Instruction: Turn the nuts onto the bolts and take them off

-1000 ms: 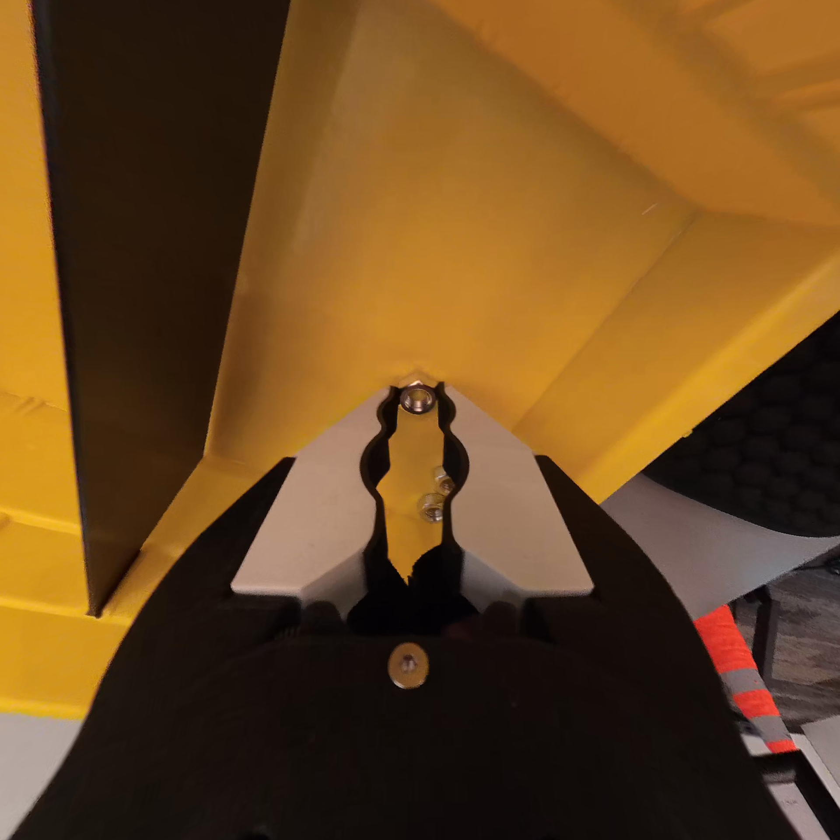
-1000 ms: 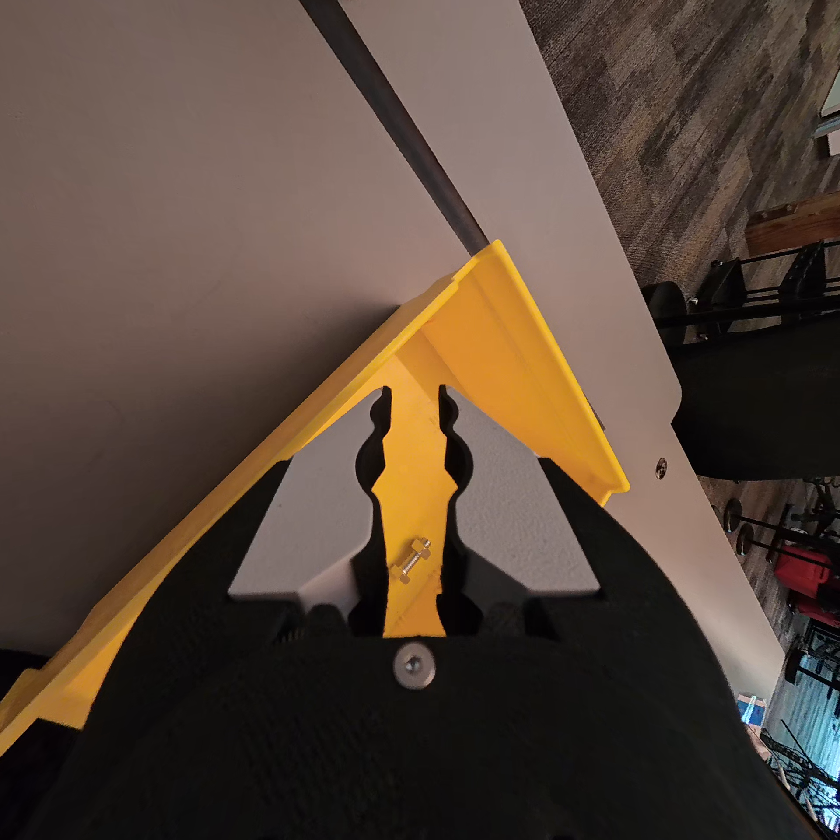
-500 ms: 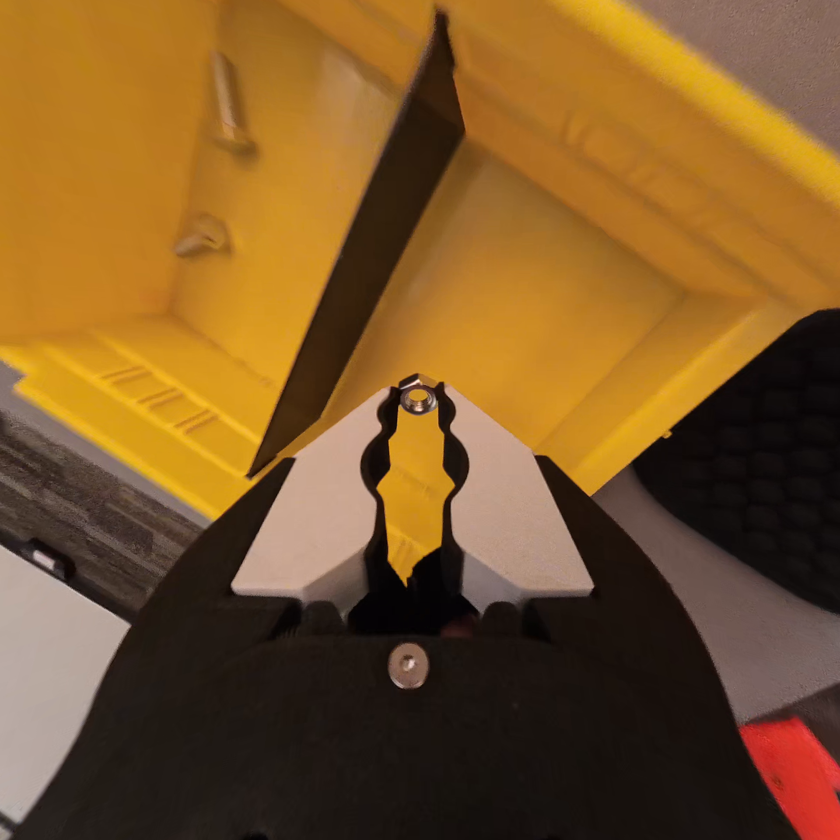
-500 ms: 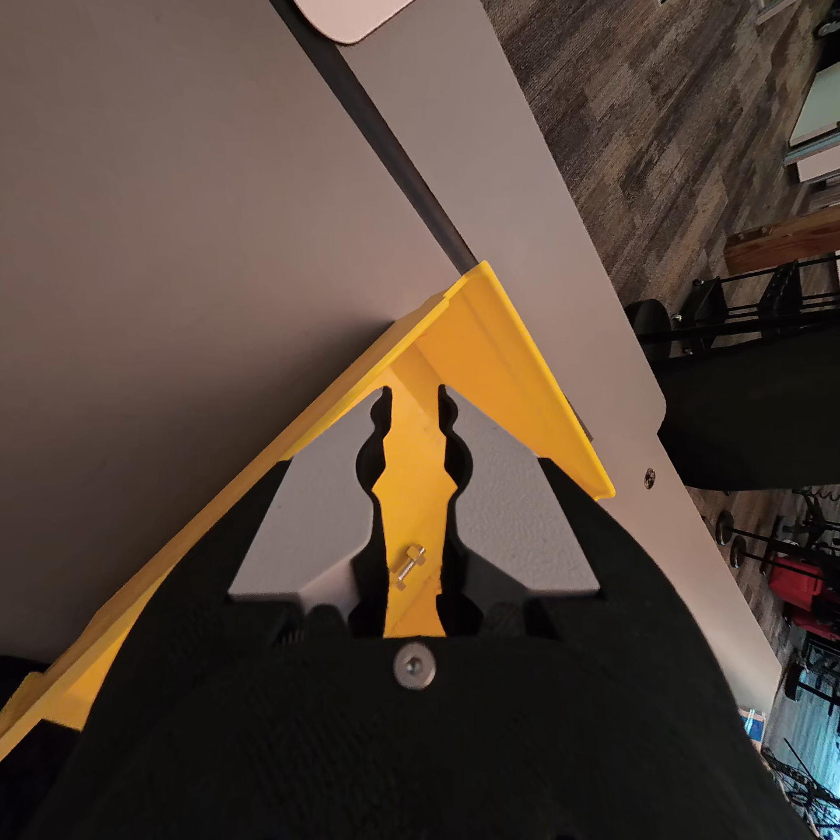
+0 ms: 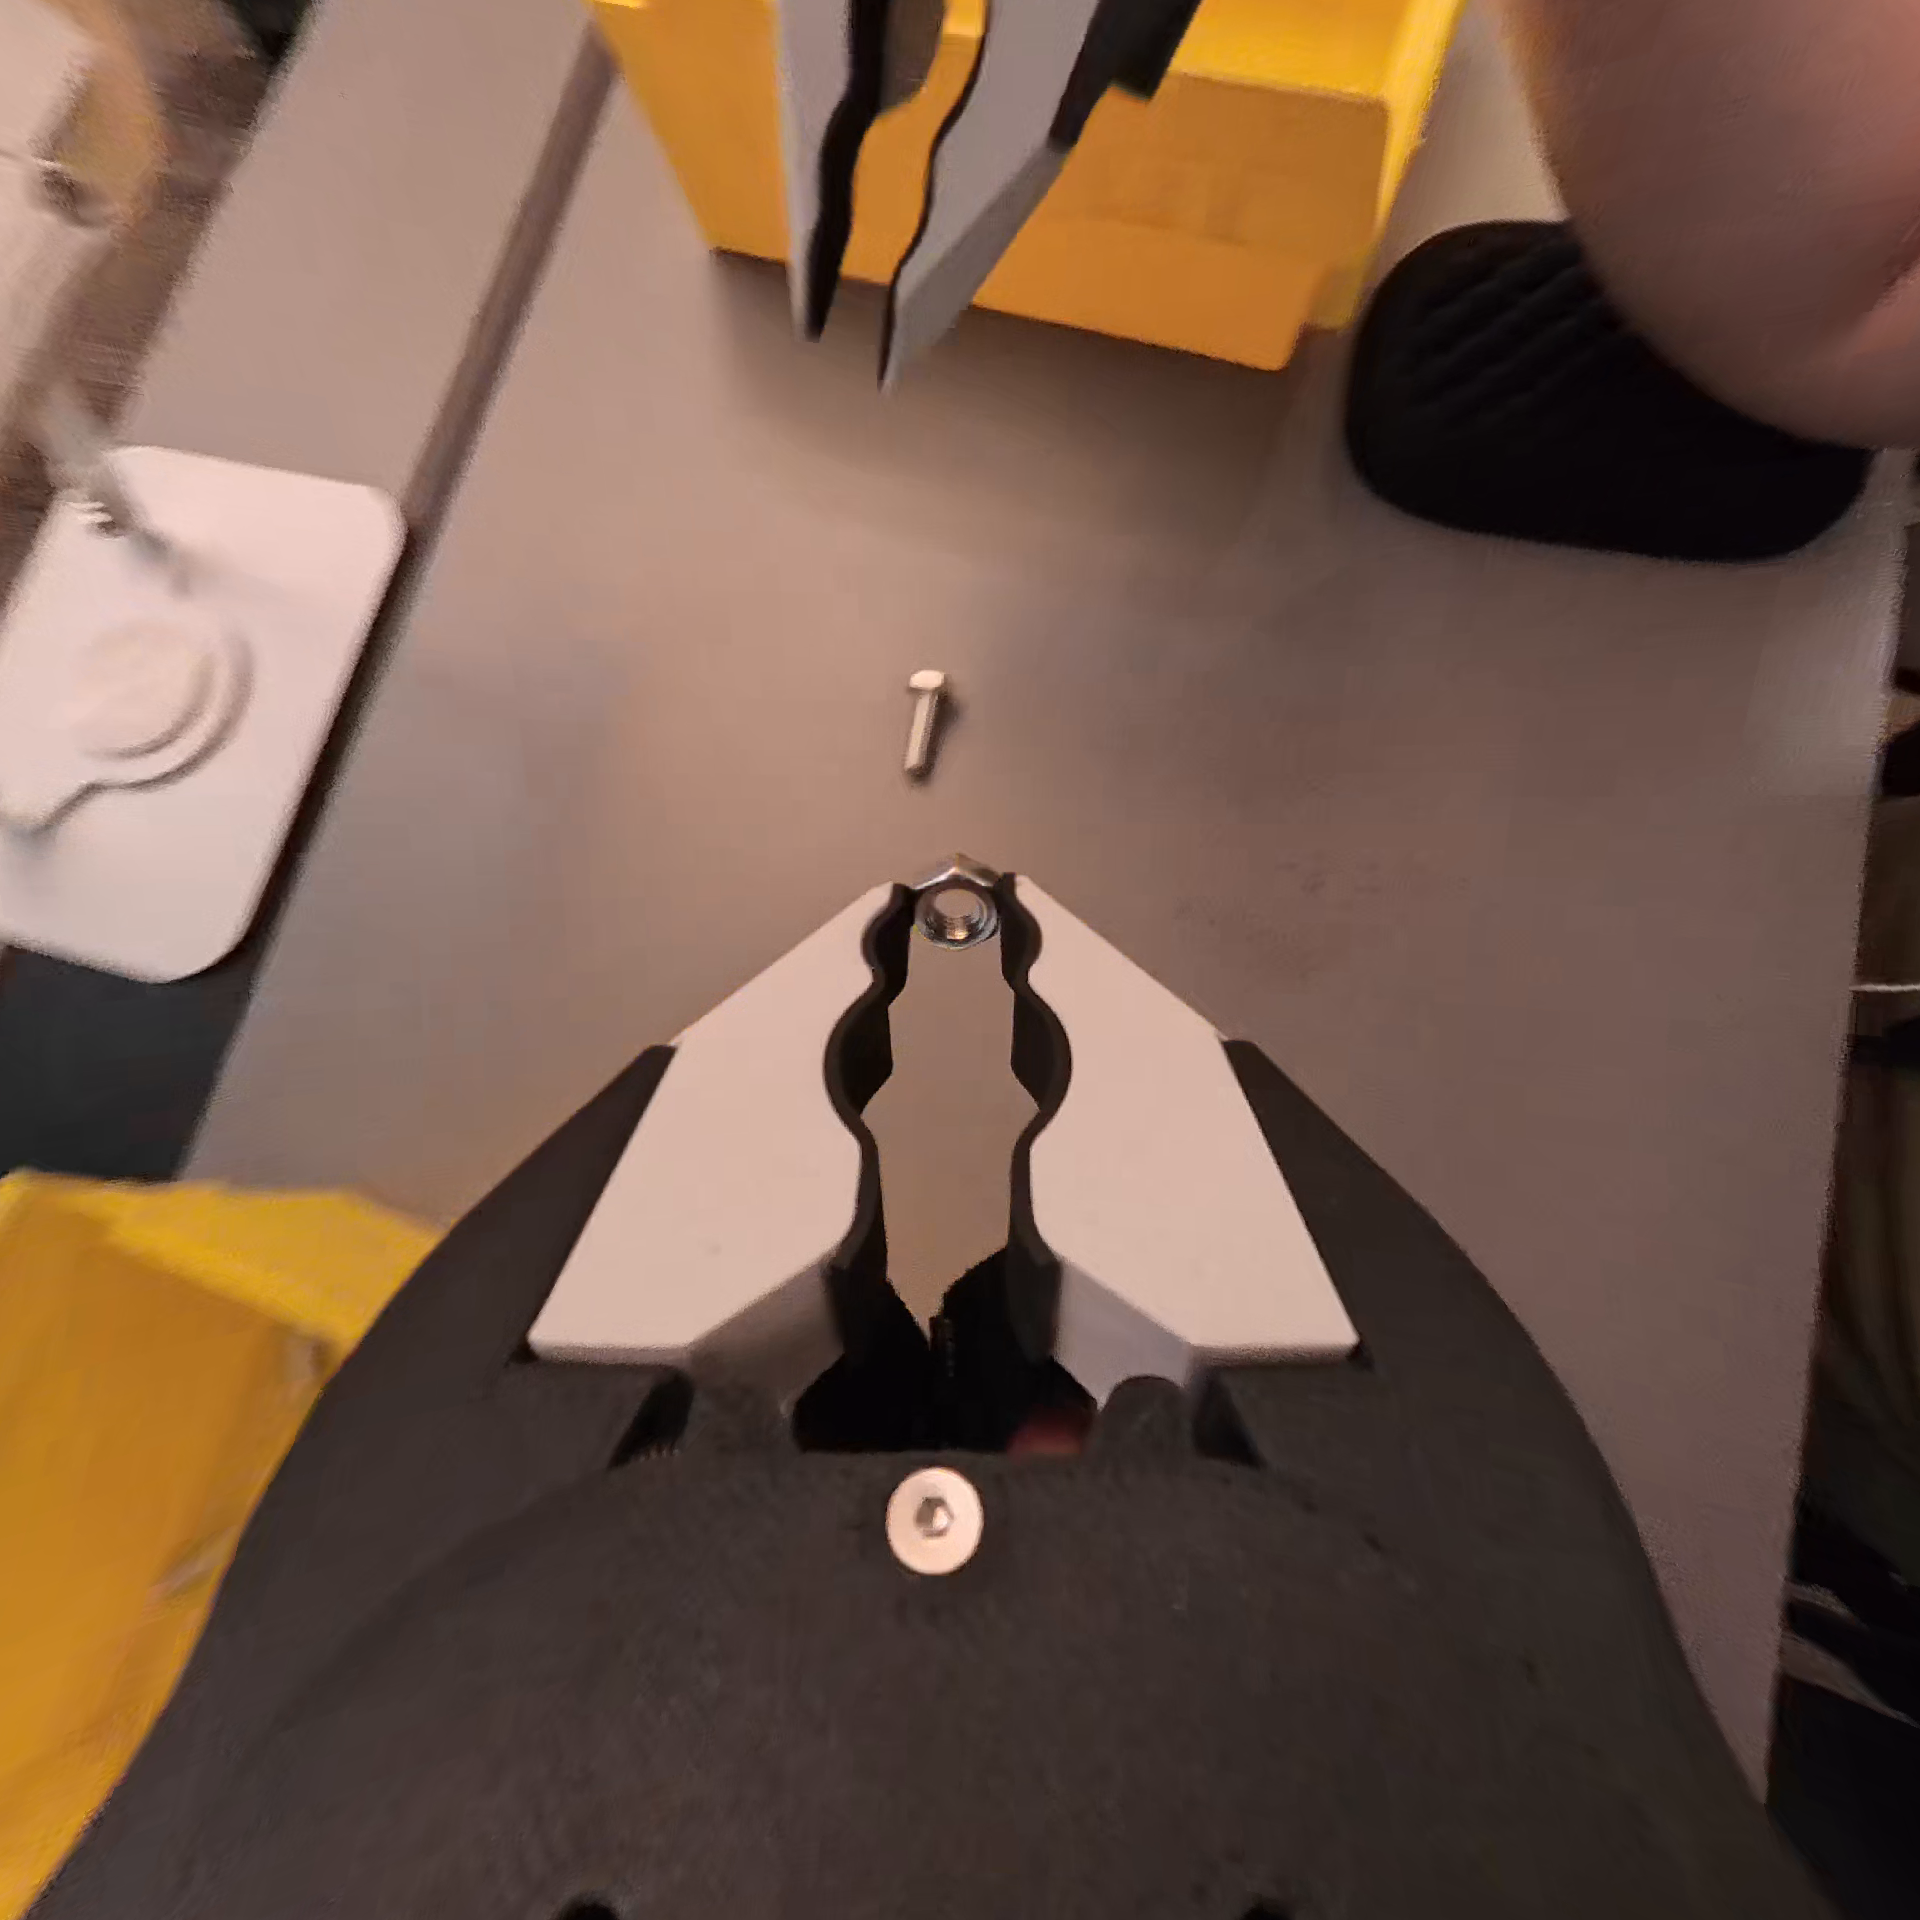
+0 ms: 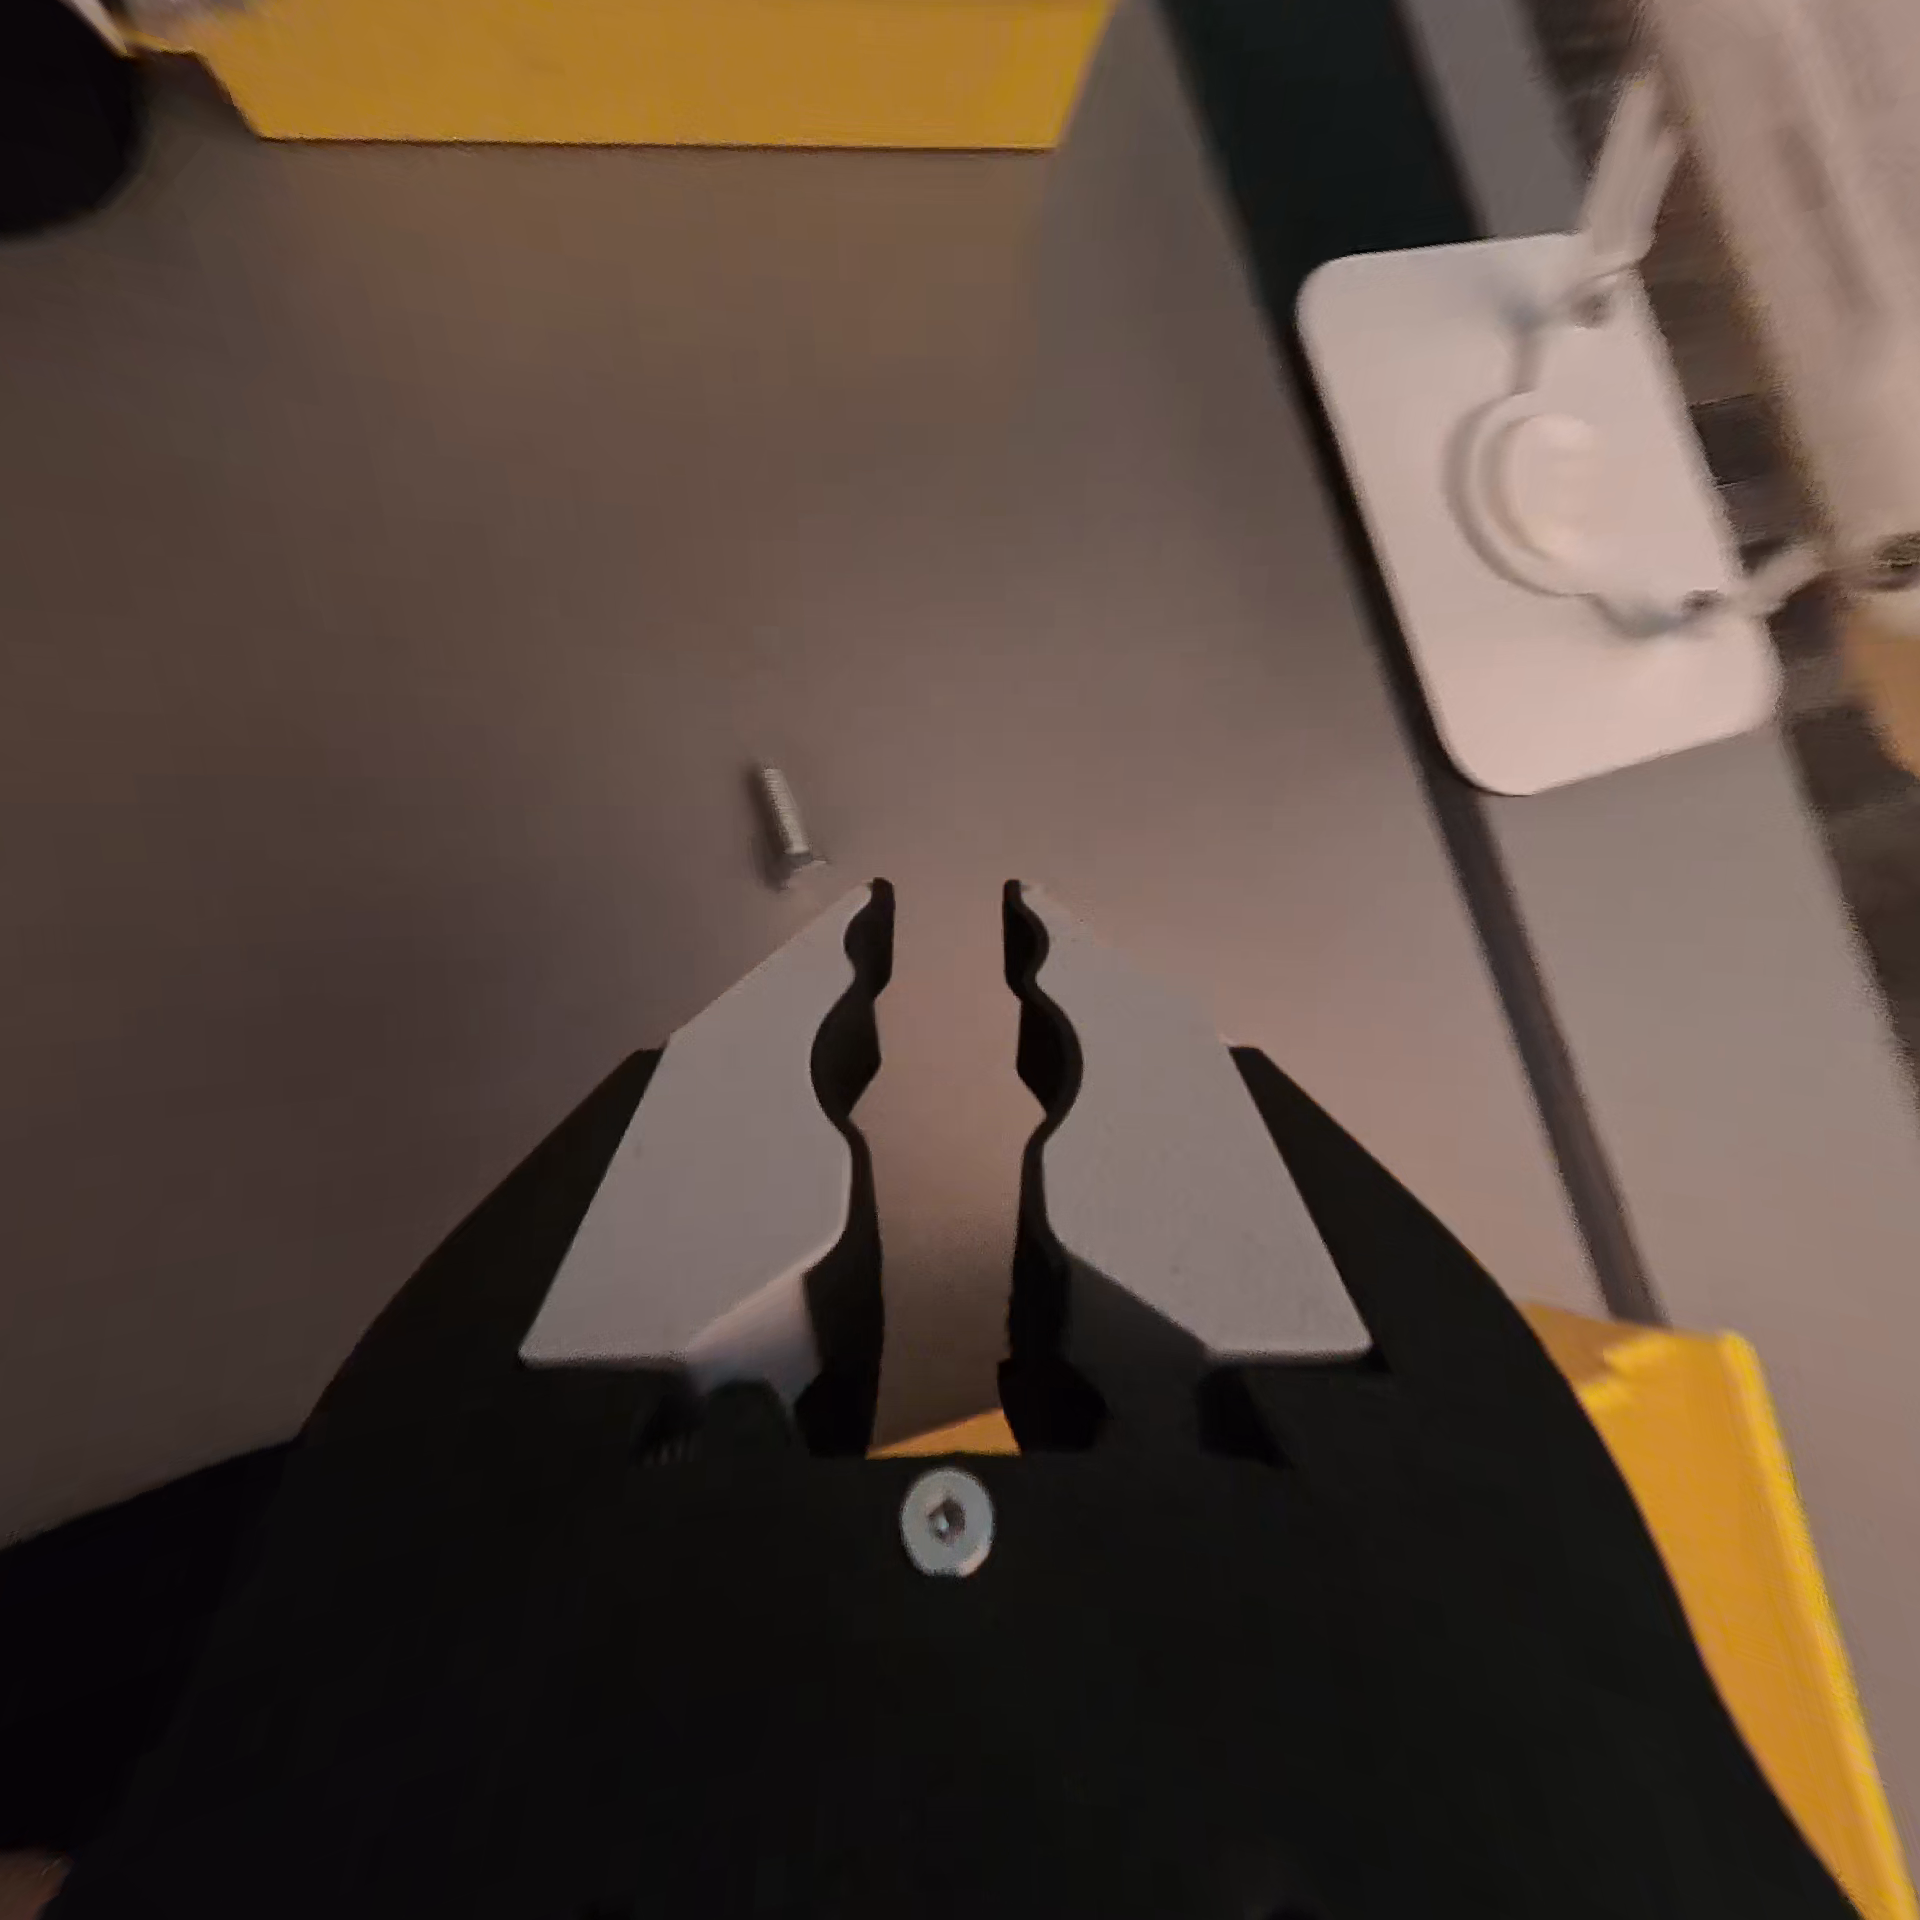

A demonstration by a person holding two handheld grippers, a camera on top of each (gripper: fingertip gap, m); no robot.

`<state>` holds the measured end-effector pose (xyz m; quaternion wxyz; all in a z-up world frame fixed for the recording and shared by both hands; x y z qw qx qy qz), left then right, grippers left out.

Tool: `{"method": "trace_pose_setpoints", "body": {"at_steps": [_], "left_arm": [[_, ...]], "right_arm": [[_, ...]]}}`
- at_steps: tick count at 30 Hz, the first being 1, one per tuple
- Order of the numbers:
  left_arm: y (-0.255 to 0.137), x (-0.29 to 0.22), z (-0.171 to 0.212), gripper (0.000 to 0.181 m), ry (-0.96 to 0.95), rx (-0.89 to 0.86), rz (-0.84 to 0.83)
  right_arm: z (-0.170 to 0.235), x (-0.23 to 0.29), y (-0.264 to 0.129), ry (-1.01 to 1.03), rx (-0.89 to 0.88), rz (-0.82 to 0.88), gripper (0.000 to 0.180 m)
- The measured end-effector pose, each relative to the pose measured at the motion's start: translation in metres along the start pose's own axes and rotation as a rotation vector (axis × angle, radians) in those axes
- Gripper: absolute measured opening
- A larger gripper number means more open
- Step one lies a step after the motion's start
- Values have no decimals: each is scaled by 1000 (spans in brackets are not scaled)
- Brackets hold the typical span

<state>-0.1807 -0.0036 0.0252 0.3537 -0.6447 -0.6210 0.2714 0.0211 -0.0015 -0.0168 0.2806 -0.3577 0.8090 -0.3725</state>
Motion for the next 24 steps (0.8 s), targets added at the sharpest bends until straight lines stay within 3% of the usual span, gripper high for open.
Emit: {"method": "trace_pose_setpoints", "body": {"at_steps": [3,9,19,24], "left_arm": [[44,-11,3,15,-47,112,150],[114,-24,26,16,-21,338,199],[142,-23,36,17,18,448,186],[140,-22,35,34,24,404,186]], "right_arm": [[5,2,15,21,63,-45,21],[21,11,16,0,138,-121,21],[33,9,31,15,229,-129,22],[21,17,43,4,204,-166,25]]}}
Point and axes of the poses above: each gripper's, where its closed fingertips meet, y out along the fingers, z out of its underside, x = y × z across the jaws, the point moved 5 cm from there along -y, back along the fingers, and after that the axes turned 5 degrees about x, right-handed, at the moved point
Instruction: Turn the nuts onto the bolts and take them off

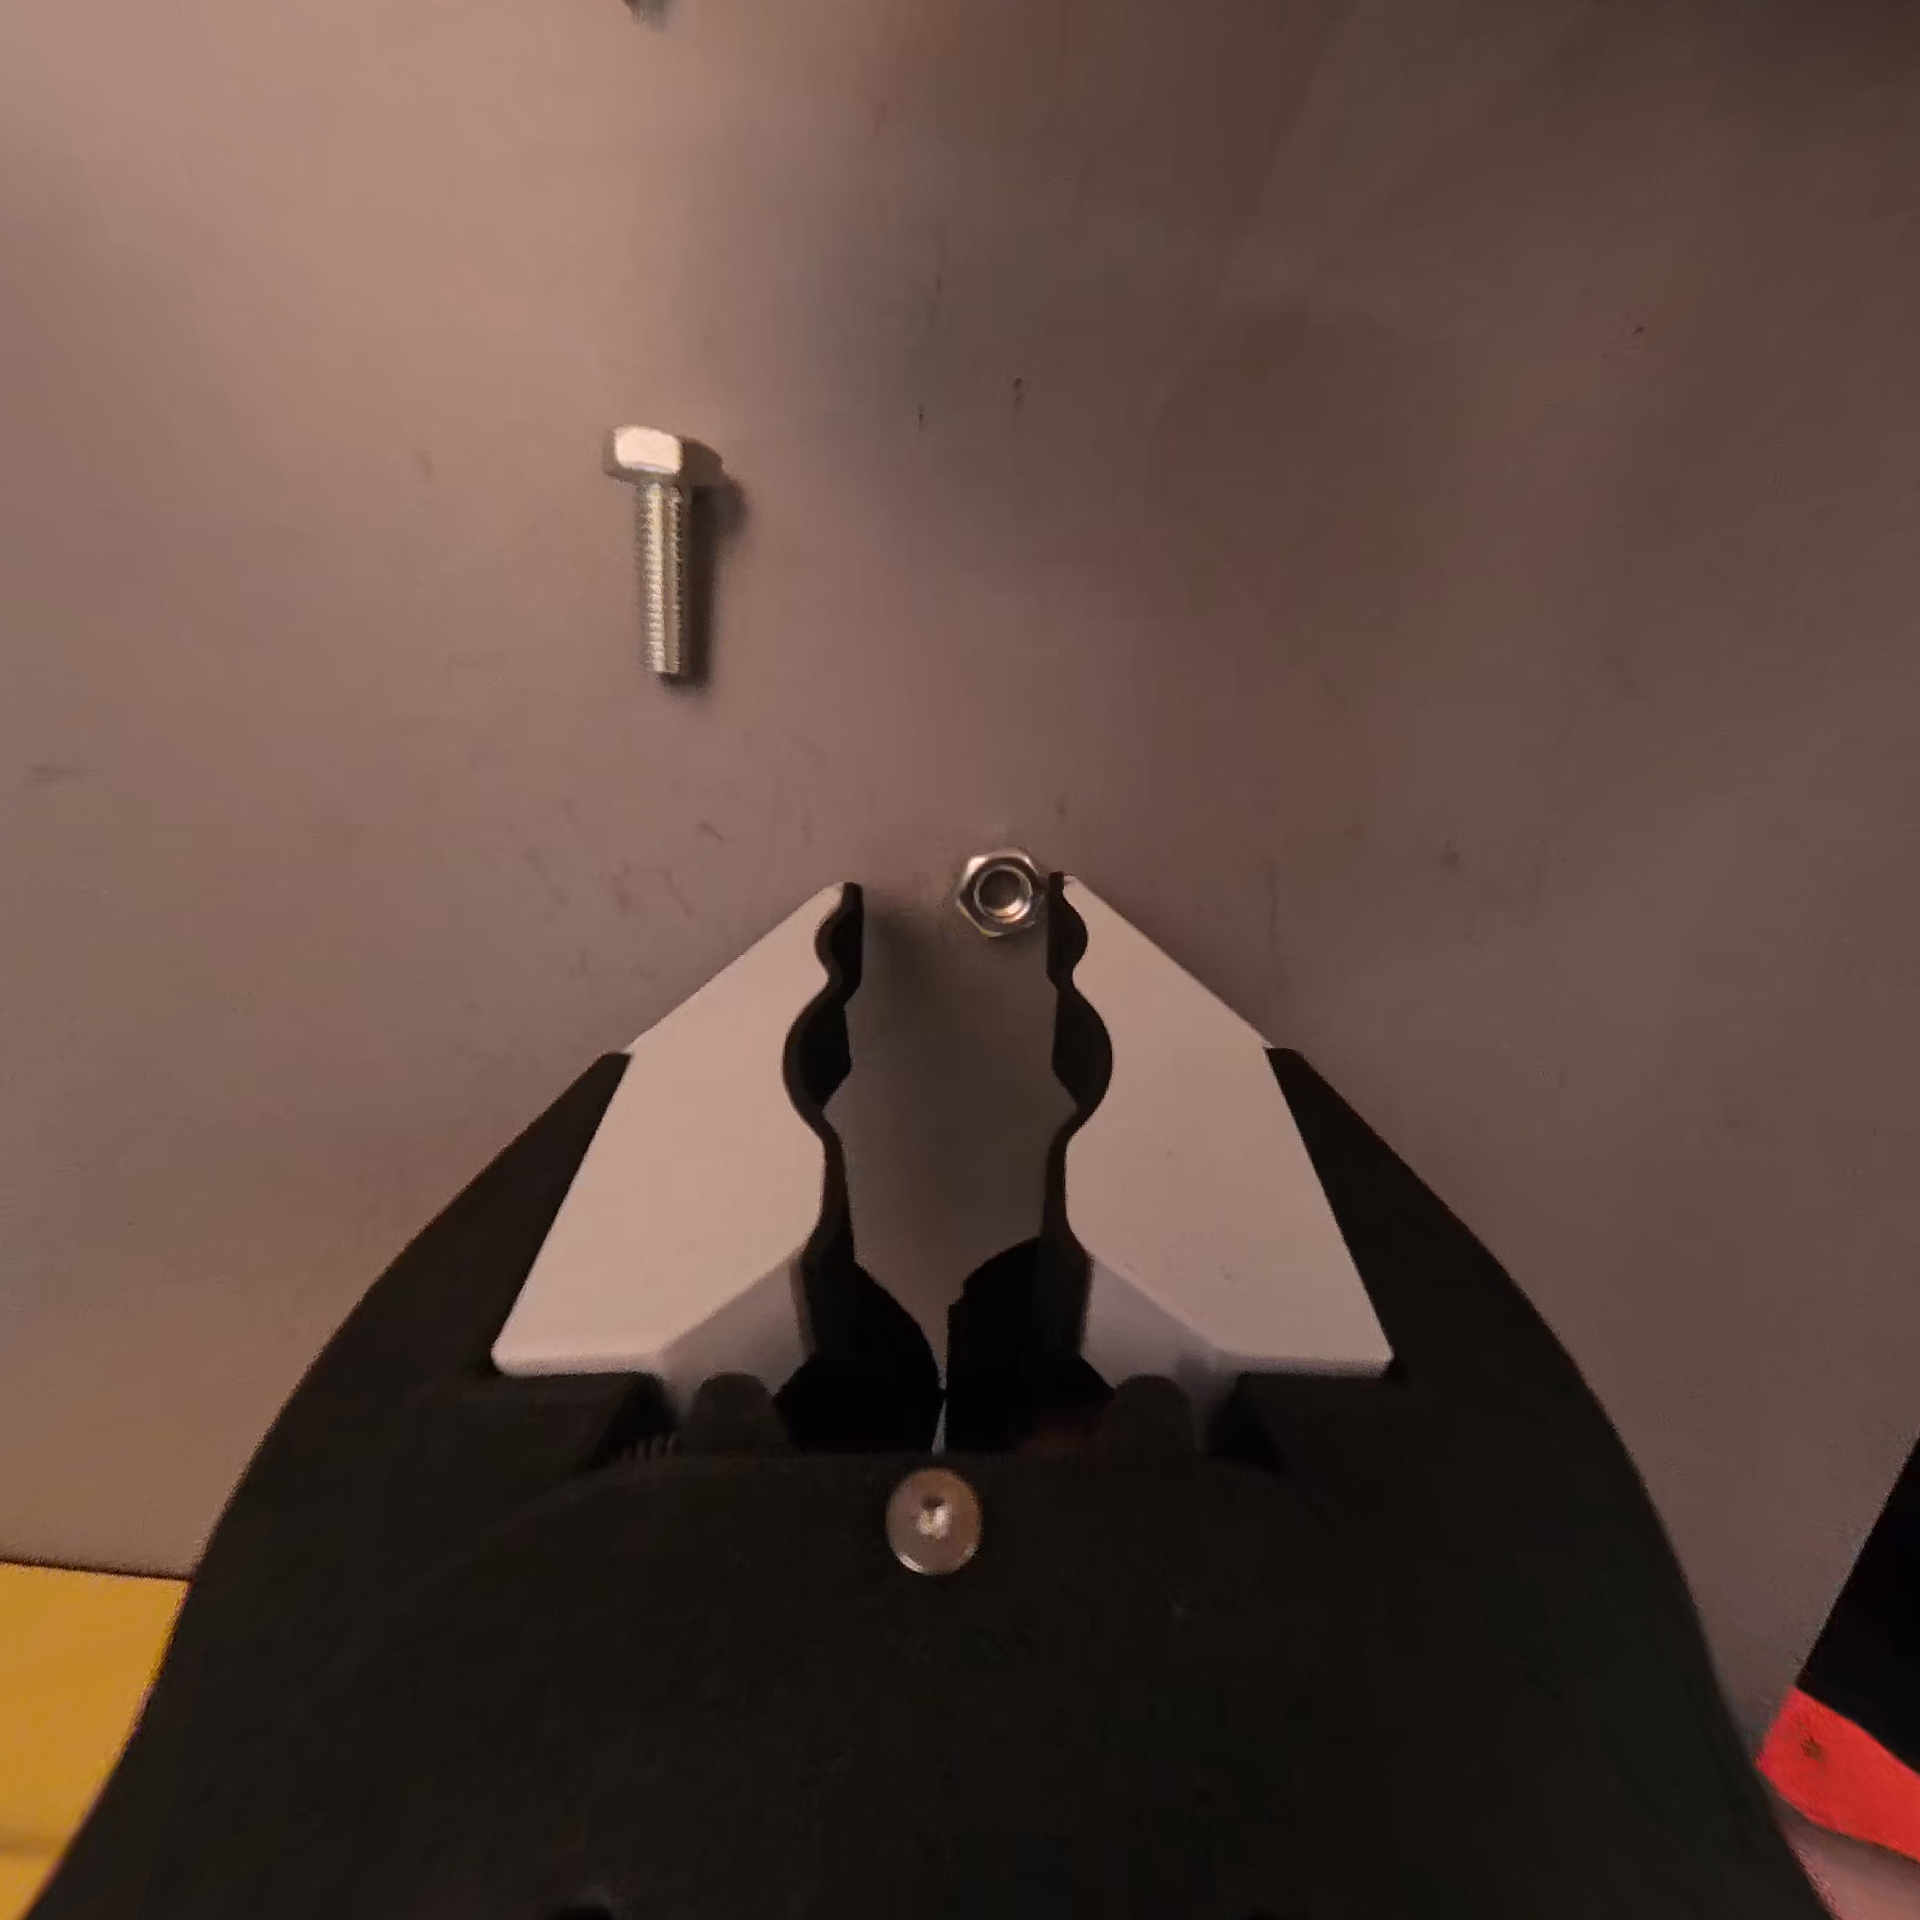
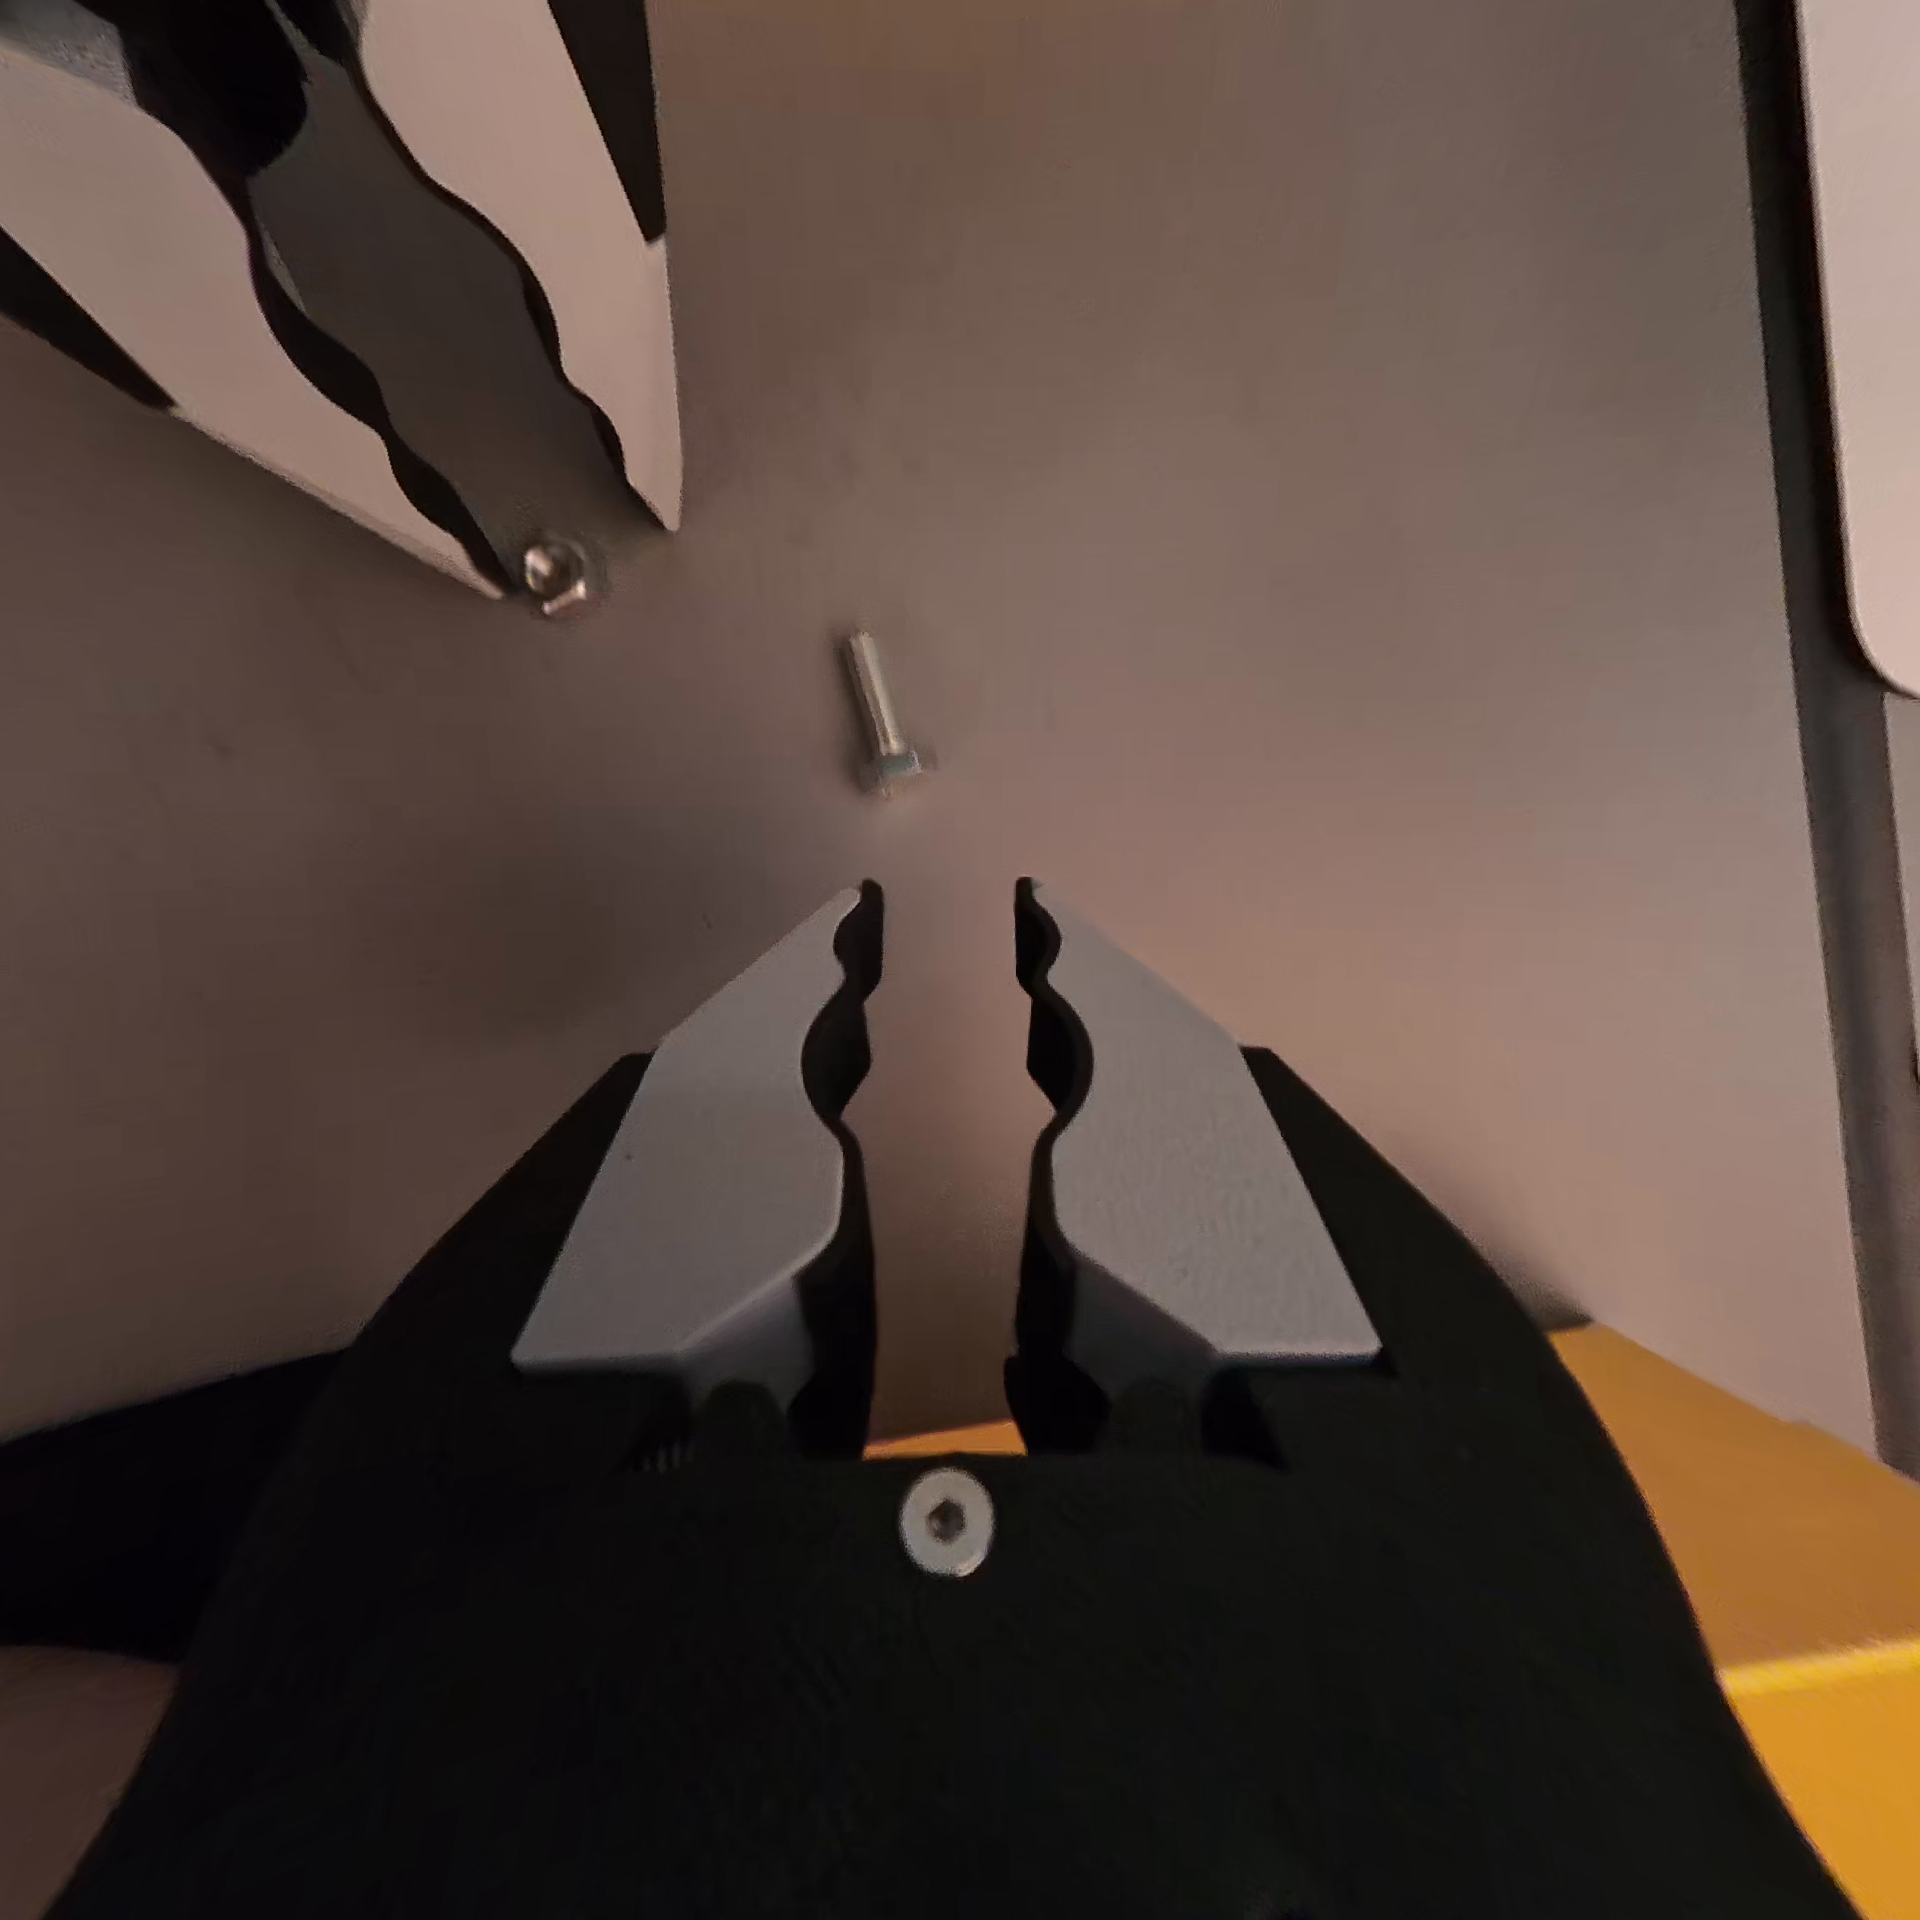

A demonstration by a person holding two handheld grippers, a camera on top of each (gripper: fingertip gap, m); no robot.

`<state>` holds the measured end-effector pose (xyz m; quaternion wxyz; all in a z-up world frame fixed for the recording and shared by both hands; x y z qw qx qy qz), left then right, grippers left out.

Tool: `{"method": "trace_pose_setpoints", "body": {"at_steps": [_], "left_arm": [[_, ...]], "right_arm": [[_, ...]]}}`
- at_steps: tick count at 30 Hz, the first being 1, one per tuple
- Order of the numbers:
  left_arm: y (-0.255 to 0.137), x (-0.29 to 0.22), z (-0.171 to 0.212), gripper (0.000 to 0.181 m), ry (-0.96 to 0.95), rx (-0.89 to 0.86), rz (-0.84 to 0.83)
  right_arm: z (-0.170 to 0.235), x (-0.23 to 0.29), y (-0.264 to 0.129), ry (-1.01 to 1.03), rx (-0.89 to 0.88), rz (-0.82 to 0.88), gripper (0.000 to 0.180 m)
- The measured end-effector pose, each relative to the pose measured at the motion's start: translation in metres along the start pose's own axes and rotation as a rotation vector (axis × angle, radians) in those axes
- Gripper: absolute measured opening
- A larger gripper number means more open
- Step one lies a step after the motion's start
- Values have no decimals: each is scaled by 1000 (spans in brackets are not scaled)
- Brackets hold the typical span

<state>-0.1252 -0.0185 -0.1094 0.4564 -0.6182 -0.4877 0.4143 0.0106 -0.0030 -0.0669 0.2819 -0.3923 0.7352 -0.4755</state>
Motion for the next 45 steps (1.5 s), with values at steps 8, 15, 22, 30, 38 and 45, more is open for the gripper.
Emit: {"method": "trace_pose_setpoints", "body": {"at_steps": [8,15,22,30,38,45], "left_arm": [[-54,1,-7,47,-106,-376,-21],[-28,30,-32,60,-157,-444,-113],[6,42,-36,56,-144,-351,-112],[18,51,-34,32,-149,-345,-105],[11,54,-36,11,-202,-385,-68],[14,53,-30,11,-189,-381,-82]], "right_arm": [[-7,-3,15,41,8,-15,27],[4,-17,-28,108,-119,56,27],[11,-17,-48,98,-159,96,27],[9,-14,-41,64,-123,92,26],[8,-14,-43,53,-127,102,26],[9,-16,-44,56,-113,127,25]]}}
Point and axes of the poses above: each gripper's, where its closed fingertips meet, y out along the fingers, z out of its underside, x = y × z across the jaws, the point moved 5 cm from there along -y, back along the fingers, and after that the axes turned 5 degrees about x, right-handed, at the moved point
